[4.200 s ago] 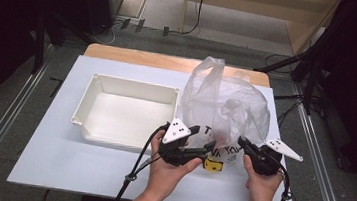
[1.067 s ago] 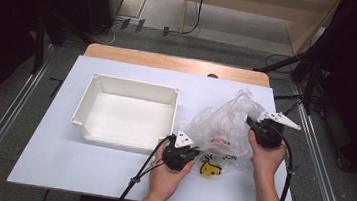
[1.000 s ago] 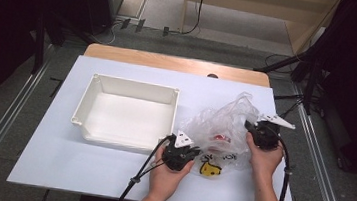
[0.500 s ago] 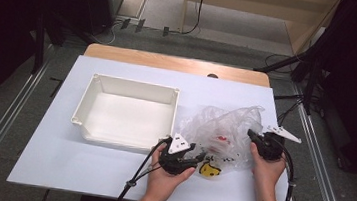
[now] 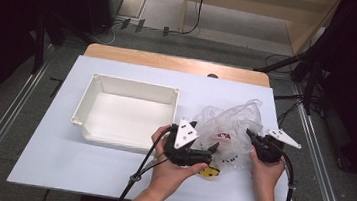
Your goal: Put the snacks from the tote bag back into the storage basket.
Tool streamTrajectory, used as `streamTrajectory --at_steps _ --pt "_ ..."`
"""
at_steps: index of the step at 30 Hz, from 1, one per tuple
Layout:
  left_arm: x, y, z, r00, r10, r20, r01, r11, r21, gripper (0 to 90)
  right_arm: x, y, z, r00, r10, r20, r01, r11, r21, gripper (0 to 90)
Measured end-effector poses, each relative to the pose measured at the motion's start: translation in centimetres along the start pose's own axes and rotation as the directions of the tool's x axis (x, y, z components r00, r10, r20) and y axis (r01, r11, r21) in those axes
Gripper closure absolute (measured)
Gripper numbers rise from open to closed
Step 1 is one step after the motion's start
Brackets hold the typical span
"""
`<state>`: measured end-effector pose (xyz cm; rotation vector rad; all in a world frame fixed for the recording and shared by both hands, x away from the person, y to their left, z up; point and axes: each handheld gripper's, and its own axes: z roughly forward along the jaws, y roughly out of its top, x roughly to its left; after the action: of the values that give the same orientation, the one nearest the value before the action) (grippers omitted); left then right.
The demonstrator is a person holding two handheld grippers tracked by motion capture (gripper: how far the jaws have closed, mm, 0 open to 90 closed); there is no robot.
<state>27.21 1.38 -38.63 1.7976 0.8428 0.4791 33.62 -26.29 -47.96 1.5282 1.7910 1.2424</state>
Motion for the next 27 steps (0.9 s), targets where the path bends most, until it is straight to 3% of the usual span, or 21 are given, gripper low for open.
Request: streamTrajectory --at_steps 2,5,6,9,10,12,15,17,21,23,27 --pt "-0.4 0.3 1.0 0.9996 0.014 -0.025 -0.013 0.9997 0.023 3.8 -0.1 0.0 -0.1 0.9999 0.010 -0.008 -0.010 1.000 -0.004 83.9" --pt "0.1 0.3 2.7 0.9997 0.019 -0.018 -0.018 0.9973 0.071 5.0 -0.1 0.0 -0.1 0.9998 0.021 -0.008 -0.021 1.000 -0.006 83.9" --pt "0.5 0.2 3.1 0.9999 0.008 -0.010 -0.007 0.9964 0.085 11.5 -0.1 0.0 -0.1 0.9998 0.017 -0.006 -0.017 1.000 -0.008 83.9" --pt "2.0 -0.6 4.3 0.9997 -0.023 0.005 0.022 0.9885 0.150 61.7 0.0 0.0 0.0 1.0000 0.004 -0.003 -0.004 1.000 -0.006 83.9" --pt "2.3 -0.8 4.5 0.9995 -0.031 0.006 0.029 0.9852 0.169 73.7 0.0 0.0 0.0 1.0000 0.000 -0.003 0.000 1.000 -0.006 83.9" --pt "2.9 -1.5 4.9 0.9986 -0.048 -0.021 0.051 0.9776 0.204 85.6 0.1 -0.1 0.0 1.0000 -0.004 -0.002 0.004 1.000 -0.006 83.9" --pt "3.5 -2.6 5.3 0.9939 -0.081 -0.075 0.097 0.9663 0.239 89.3 0.1 -0.1 -0.1 1.0000 -0.009 0.002 0.009 1.000 -0.004 83.9" --pt "3.6 -3.4 5.7 0.9913 -0.090 -0.096 0.113 0.9545 0.276 89.9 0.0 -0.1 -0.1 1.0000 -0.010 -0.001 0.010 1.000 -0.006 83.9" --pt "2.9 -5.2 6.5 0.9919 -0.053 -0.116 0.090 0.9329 0.349 90.0 -0.6 0.0 -0.6 0.9992 0.039 0.000 -0.039 0.999 -0.031 84.5" --pt "2.6 -5.9 6.7 0.9924 -0.035 -0.118 0.076 0.9299 0.360 90.0 -0.9 0.0 -0.9 0.9981 0.062 -0.001 -0.062 0.997 -0.037 84.7" --pt "1.7 -6.5 6.6 0.9910 0.049 -0.124 -0.001 0.9316 0.363 90.0 -1.2 -0.1 -1.3 0.9970 0.070 0.032 -0.069 0.997 -0.034 85.2"
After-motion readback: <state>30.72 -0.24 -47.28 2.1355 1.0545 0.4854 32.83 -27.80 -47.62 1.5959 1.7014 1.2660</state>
